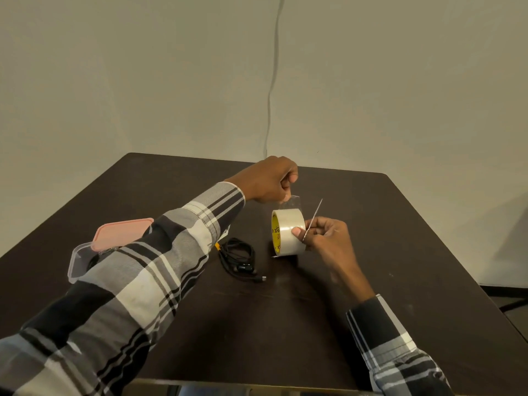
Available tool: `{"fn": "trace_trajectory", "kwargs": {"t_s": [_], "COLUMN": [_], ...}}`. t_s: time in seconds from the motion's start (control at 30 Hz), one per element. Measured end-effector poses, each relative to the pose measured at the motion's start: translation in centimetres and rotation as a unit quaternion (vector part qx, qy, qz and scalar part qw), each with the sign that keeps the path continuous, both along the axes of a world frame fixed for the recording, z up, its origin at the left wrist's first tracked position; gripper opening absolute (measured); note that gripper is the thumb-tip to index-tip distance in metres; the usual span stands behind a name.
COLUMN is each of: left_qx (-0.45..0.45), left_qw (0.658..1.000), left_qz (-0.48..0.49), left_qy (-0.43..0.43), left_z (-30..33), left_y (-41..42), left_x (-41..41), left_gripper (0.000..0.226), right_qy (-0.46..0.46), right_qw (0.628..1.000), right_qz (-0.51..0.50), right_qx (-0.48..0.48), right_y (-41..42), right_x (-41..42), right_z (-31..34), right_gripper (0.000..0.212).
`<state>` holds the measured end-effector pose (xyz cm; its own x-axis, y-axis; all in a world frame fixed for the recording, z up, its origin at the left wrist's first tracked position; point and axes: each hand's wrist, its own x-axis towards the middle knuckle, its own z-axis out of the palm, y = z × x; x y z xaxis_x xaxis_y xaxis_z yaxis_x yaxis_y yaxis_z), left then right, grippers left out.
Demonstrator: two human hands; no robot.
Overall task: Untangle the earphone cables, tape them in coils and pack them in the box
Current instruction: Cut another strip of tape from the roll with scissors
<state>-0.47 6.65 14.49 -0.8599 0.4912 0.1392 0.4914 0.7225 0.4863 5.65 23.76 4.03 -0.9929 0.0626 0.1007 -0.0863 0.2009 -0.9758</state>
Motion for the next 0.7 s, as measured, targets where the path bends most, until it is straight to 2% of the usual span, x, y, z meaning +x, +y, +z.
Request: {"fn": "trace_trajectory", "kwargs": {"t_s": [0.17, 0.37, 0.53, 0.7], "left_qx": [-0.015, 0.000, -0.026, -0.064], "left_qw": [1.000, 1.000, 0.999, 0.997], "left_qz": [-0.006, 0.002, -0.009, -0.032], "left_qy": [0.008, 0.028, 0.029, -0.003], "left_z": [0.6, 0.9, 1.6, 2.0], "left_y": [0.2, 0.3, 0.5, 0.3], "left_x": [0.0, 0.3, -0.2, -1.0], "left_gripper": [0.038, 0.037, 0.039, 0.019], "right_qy": [-0.029, -0.042, -0.043, -0.033], "right_qw": [1.000, 0.999, 0.998, 0.997], "right_qz": [-0.004, -0.023, -0.032, -0.022], "right_qx": [-0.011, 0.010, 0.015, 0.060], "right_y": [0.0, 0.0, -0.2, 0.4], "right_x": [-0.4, -0.6, -0.9, -0.6], "right_z": [0.8, 1.3, 1.7, 2.0], "right_gripper": [0.010, 0.022, 0.029, 0.028]}}
